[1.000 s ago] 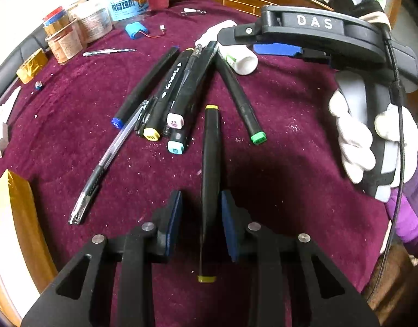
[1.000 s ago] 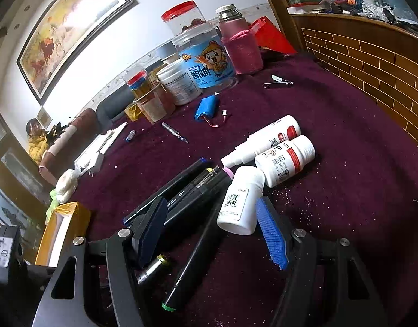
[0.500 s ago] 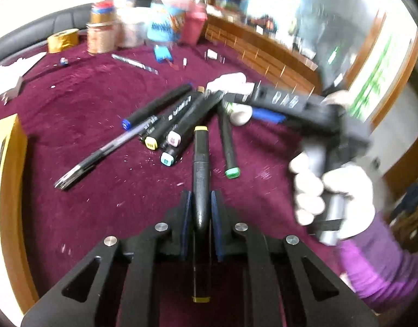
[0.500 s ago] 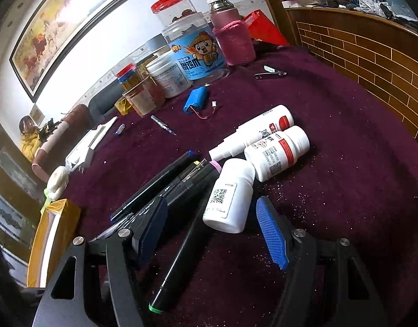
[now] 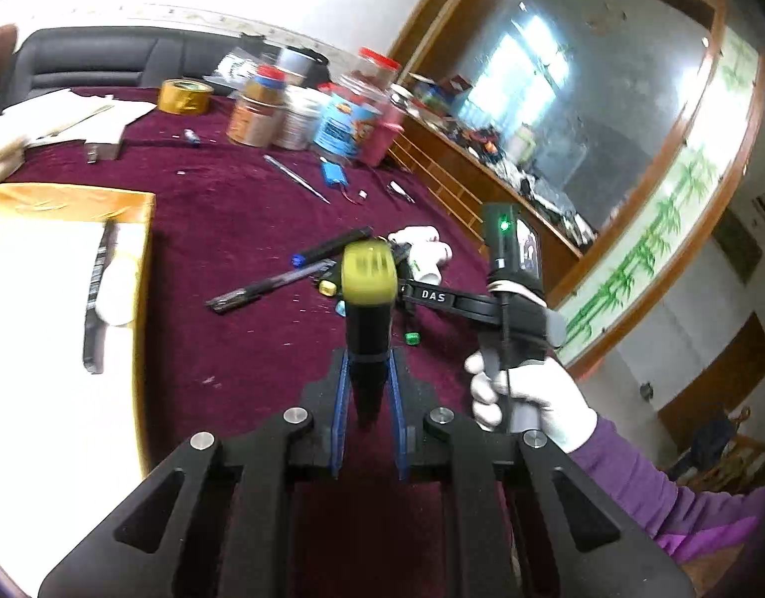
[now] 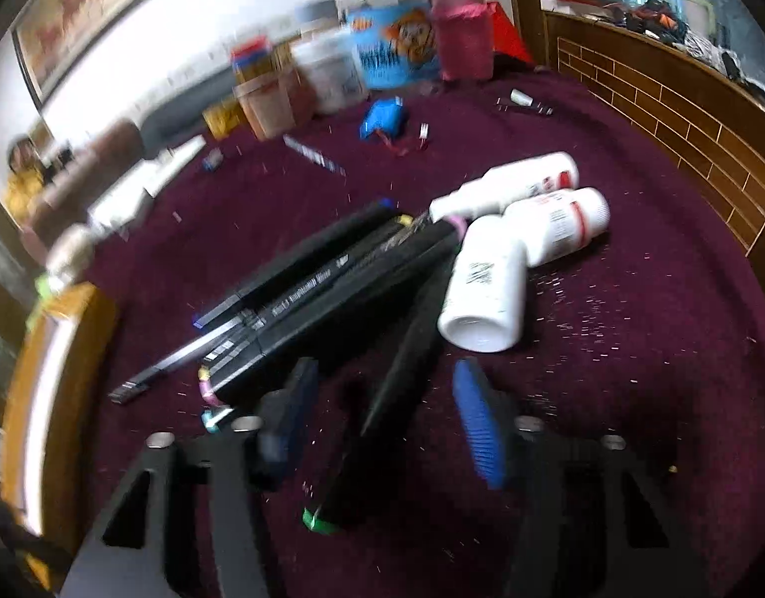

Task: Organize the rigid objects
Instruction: 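Grasp a yellow-capped marker with the left tool while the right grasps a green-capped marker, then lower both markers into the white box and open both tools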

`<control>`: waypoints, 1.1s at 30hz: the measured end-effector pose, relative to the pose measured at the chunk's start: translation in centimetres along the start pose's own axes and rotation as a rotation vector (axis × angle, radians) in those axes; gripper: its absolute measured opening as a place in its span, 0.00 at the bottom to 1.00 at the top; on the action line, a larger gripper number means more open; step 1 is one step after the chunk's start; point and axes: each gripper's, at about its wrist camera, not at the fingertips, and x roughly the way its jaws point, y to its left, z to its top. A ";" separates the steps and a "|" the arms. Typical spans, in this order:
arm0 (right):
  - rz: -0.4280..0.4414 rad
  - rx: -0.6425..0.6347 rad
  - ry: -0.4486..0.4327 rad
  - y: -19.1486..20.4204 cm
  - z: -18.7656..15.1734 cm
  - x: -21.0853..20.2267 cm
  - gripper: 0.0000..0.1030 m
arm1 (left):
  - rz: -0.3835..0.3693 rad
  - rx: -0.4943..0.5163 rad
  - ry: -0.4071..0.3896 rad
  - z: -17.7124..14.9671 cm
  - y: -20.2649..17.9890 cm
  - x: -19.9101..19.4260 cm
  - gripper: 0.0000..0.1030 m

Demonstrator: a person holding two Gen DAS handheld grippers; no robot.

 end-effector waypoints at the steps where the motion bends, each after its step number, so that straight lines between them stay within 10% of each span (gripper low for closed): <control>1: -0.038 -0.017 -0.006 0.4 0.2 0.3 0.37 | 0.000 -0.011 -0.012 0.0 0.4 -0.6 0.12; 6: -0.044 -0.004 0.012 -0.2 -0.1 0.0 0.17 | 0.002 -0.045 -0.086 -0.6 2.2 -4.2 0.12; 16: 0.341 0.063 0.067 0.1 -3.4 -6.6 0.14 | -0.004 -0.141 -0.146 -0.5 7.0 -9.3 0.12; 25: 0.618 -0.026 0.180 11.6 -2.6 -5.3 0.14 | 0.111 -0.178 -0.072 0.7 11.5 -9.8 0.12; 33: 0.656 -0.100 0.262 22.1 -2.2 -1.8 0.14 | 0.172 -0.209 0.047 3.2 15.7 -6.4 0.12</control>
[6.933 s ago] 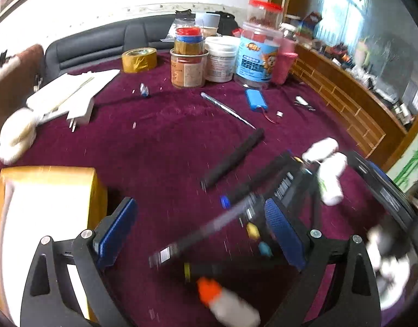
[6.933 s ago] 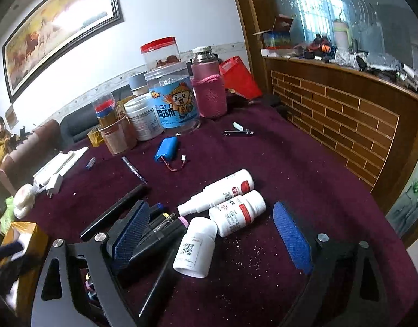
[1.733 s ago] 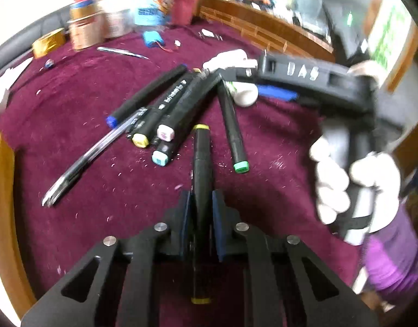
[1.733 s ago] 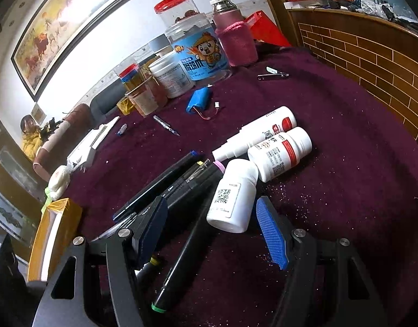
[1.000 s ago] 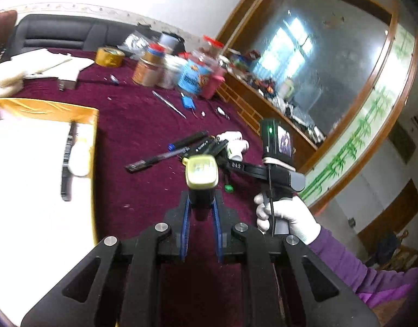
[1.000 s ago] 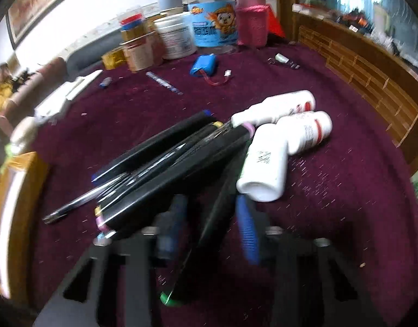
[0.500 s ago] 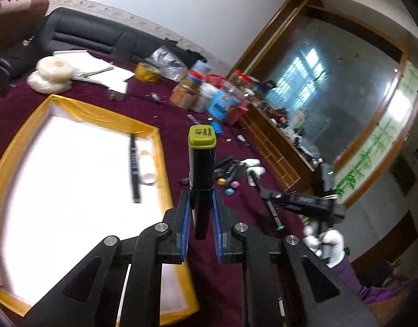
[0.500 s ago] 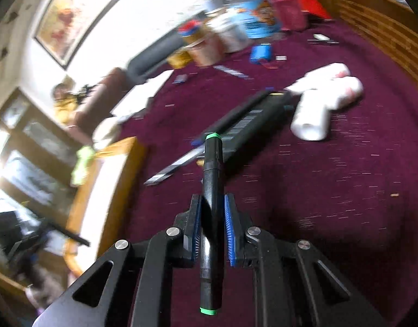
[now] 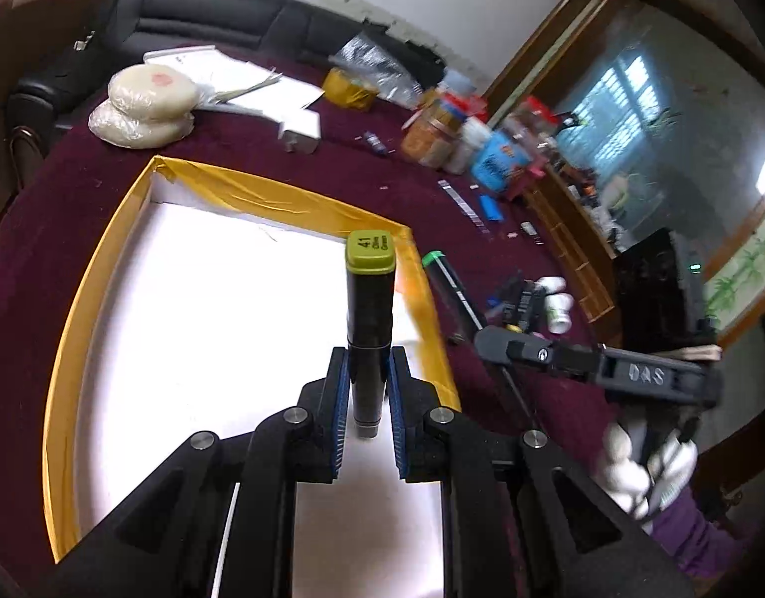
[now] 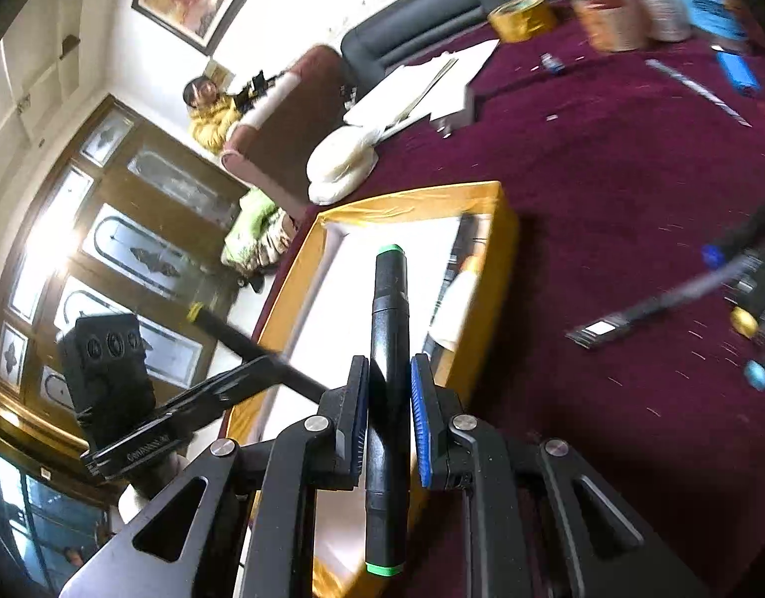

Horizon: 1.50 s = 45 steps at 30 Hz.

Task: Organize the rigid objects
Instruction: 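Lower both markers into the white box and open both tools, then grasp the clear ballpoint pen with the left tool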

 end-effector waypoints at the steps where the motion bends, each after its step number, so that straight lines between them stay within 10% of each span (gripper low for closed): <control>1: -0.013 -0.003 0.006 0.4 0.3 0.8 0.14 | 0.016 -0.001 0.011 0.6 0.3 0.9 0.12; 19: -0.231 -0.013 0.016 0.4 4.1 7.0 0.25 | 0.020 -0.137 0.035 2.7 3.9 5.8 0.18; 23: -0.213 -0.030 -0.028 0.4 4.0 4.8 0.32 | 0.036 -0.186 -0.001 1.5 4.5 4.8 0.35; 30: -0.288 -0.142 -0.213 0.1 2.5 -2.9 0.35 | 0.063 -0.202 -0.010 0.5 3.6 3.7 0.36; 35: -0.423 -0.203 -0.427 -2.0 0.7 -9.6 0.72 | 0.091 -0.151 -0.029 0.7 1.0 2.9 0.41; 45: -0.526 0.034 -0.525 -14.4 0.4 -16.2 0.72 | 0.112 0.115 0.031 0.8 -9.7 6.2 0.44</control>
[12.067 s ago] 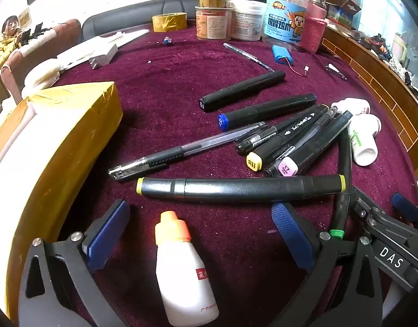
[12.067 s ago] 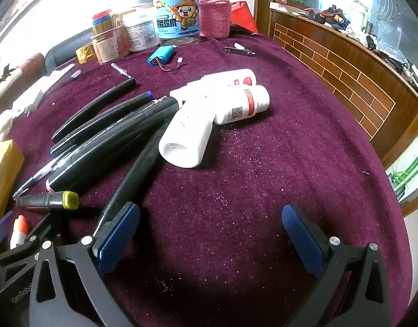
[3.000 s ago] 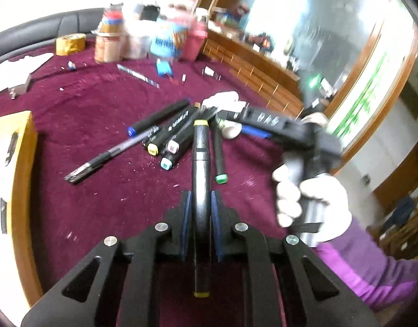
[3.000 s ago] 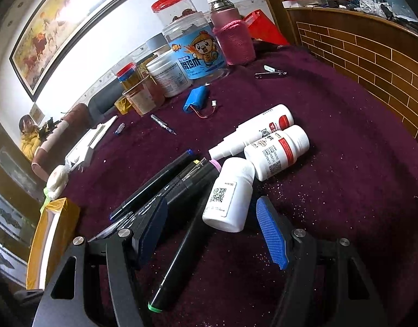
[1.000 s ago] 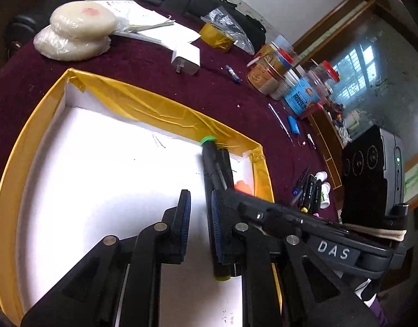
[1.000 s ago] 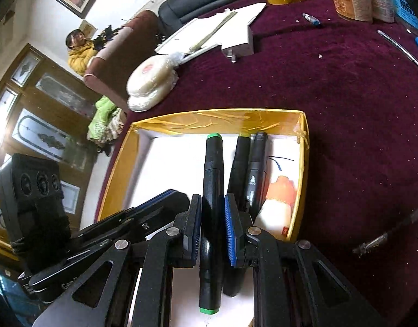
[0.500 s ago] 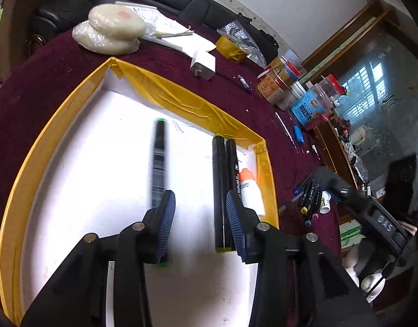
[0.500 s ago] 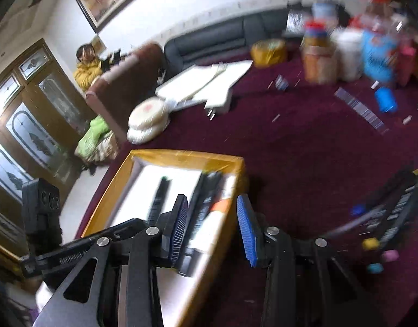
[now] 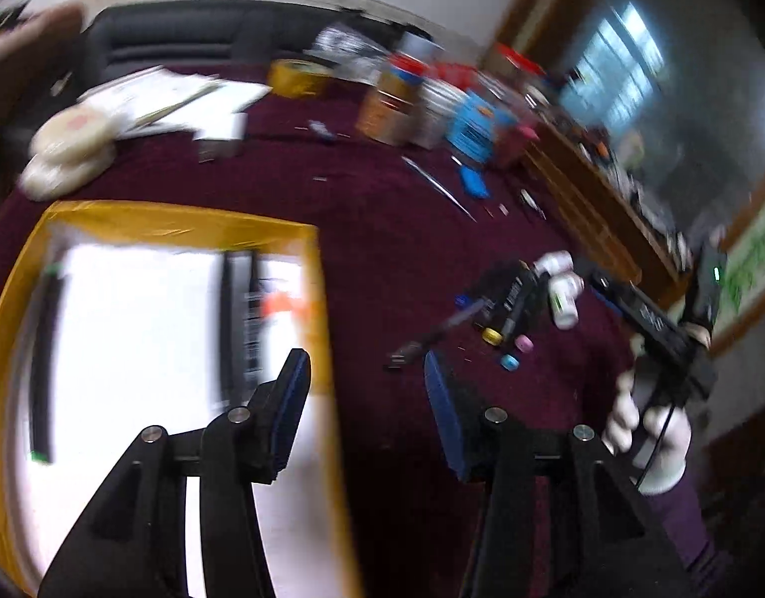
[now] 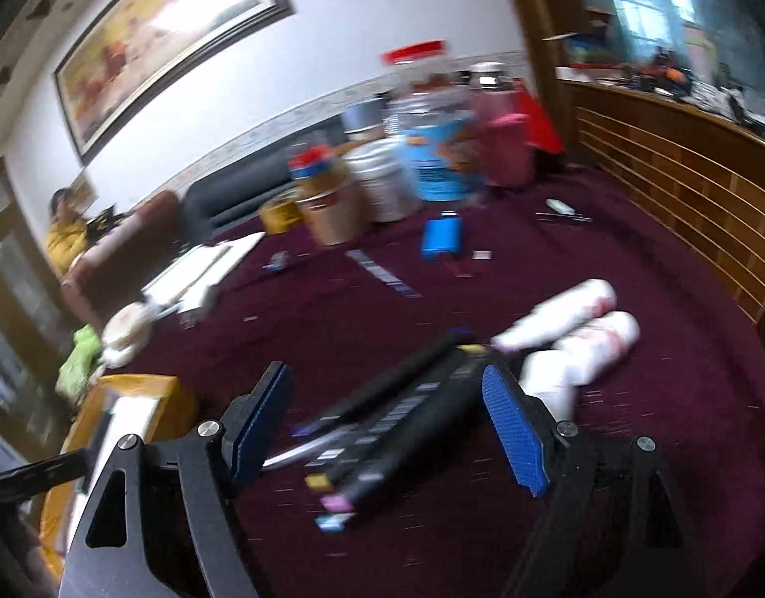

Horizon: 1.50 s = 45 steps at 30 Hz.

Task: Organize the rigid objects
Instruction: 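Grasp the clear ballpoint pen with the left tool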

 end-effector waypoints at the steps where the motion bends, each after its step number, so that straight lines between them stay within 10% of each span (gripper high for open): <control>1: -0.009 0.011 -0.005 -1.1 0.0 0.1 0.72 | 0.004 0.029 0.008 0.1 -1.1 0.5 0.44; 18: 0.116 0.097 0.052 -4.9 -1.0 1.6 0.72 | 0.205 0.285 0.194 0.6 -9.3 13.2 0.45; 20: 0.117 0.112 0.056 -5.1 -1.1 1.6 0.72 | 0.224 0.357 0.172 0.2 -10.1 13.3 0.31; 24: 0.099 0.132 0.050 -5.6 -1.1 1.5 0.72 | 0.172 0.382 0.178 -1.1 -10.9 12.3 0.10; 37: 0.043 0.139 0.060 -6.2 -1.2 2.0 0.72 | 0.127 0.353 0.106 -3.5 -12.3 11.4 0.15; 45: 0.020 0.148 0.077 -6.6 -1.4 2.5 0.72 | -0.089 0.128 0.049 -4.5 -9.4 7.7 0.08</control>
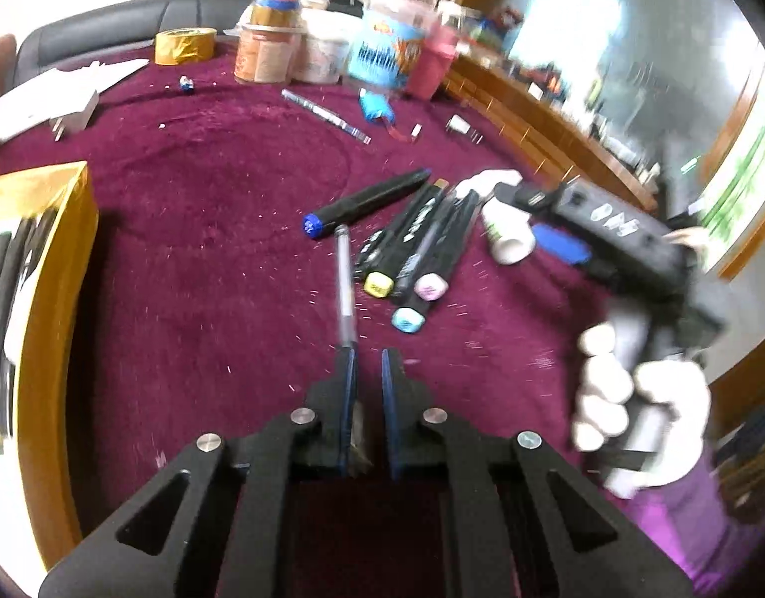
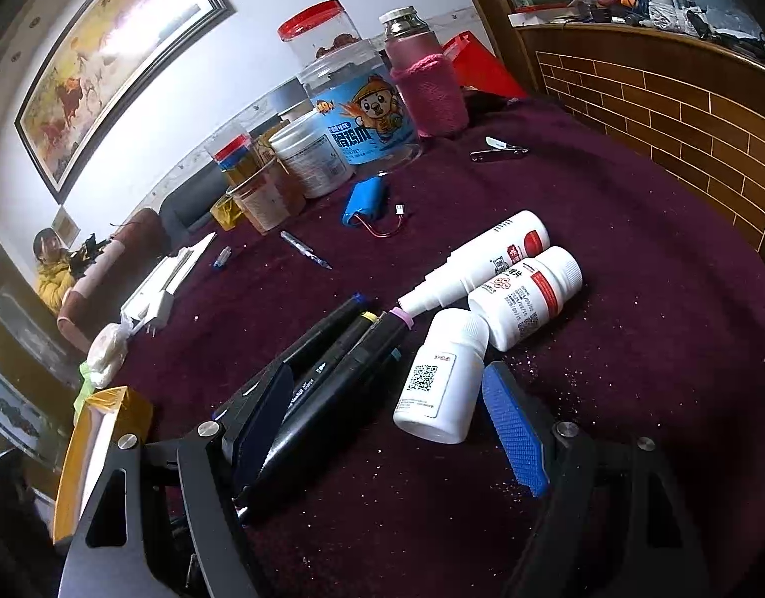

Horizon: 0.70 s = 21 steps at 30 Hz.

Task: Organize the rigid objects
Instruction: 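Grasp the clear ballpoint pen with the left tool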

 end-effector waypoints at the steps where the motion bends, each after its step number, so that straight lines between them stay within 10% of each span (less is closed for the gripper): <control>1: -0.001 -0.002 -0.001 0.0 0.0 0.0 0.72 | -0.018 -0.013 -0.013 -0.2 0.0 -0.6 0.08; 8: -0.045 0.006 0.008 -0.2 -0.2 0.5 0.72 | -0.002 -0.020 -0.034 -0.6 -0.1 -1.9 0.10; 14: -0.082 0.007 -0.004 -0.3 -0.3 0.5 0.72 | 0.096 0.046 0.054 0.8 -1.4 2.9 0.32; 18: -0.087 0.006 0.005 -0.4 -0.4 0.7 0.72 | 0.223 0.160 0.011 0.7 -2.8 3.9 0.07; 21: -0.082 0.009 0.013 -0.5 -0.4 0.8 0.72 | 0.119 0.060 0.012 0.3 -0.9 2.8 0.07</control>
